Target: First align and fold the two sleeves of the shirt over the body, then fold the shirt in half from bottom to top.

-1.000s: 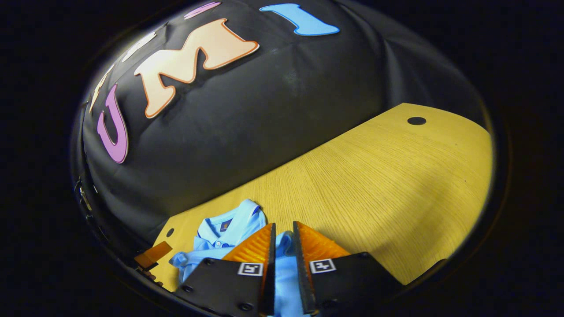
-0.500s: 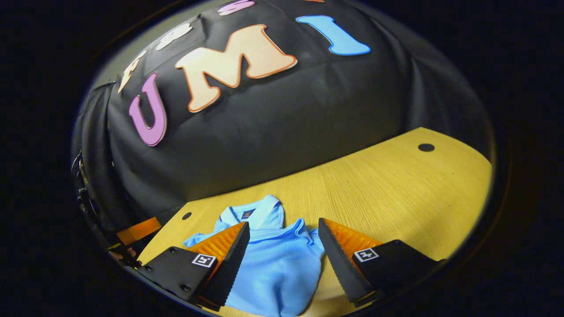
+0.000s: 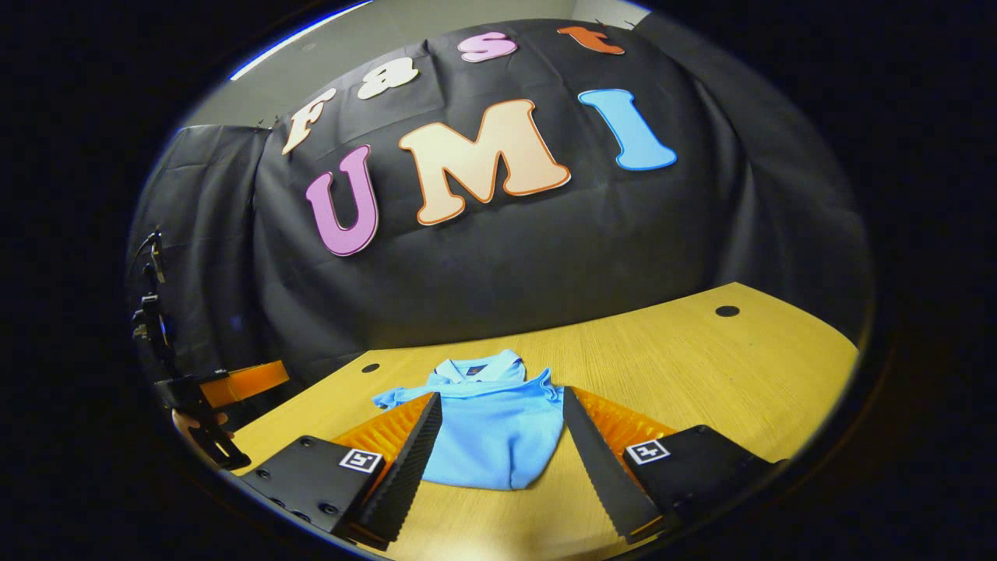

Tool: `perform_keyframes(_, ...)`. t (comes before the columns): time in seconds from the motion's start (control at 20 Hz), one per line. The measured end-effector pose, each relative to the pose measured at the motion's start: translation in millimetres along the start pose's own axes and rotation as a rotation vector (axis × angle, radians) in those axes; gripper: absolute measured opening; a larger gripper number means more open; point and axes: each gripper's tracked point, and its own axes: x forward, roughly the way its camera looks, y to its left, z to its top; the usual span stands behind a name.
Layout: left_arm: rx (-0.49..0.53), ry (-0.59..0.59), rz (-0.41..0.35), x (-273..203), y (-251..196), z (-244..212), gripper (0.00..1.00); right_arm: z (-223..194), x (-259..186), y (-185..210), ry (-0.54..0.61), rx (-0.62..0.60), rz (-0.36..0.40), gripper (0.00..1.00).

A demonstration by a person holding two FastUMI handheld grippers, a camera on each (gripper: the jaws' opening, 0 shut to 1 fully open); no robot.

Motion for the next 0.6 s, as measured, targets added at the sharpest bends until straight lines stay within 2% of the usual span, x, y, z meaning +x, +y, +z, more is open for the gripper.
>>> perform_keyframes(0.25, 0.043, 0.041, -0.034, -36.2, -8.4, -39.8, 0.94, -27.8, -45.5, -1.3, -0.023, -0.086, -0.005, 0.98)
perform_keyframes(0.6, 0.031, 0.074, -0.071, -49.2, -29.2, -59.4, 0.94, -36.1, -62.7, 13.8, -0.033, -0.106, 0.042, 0.97)
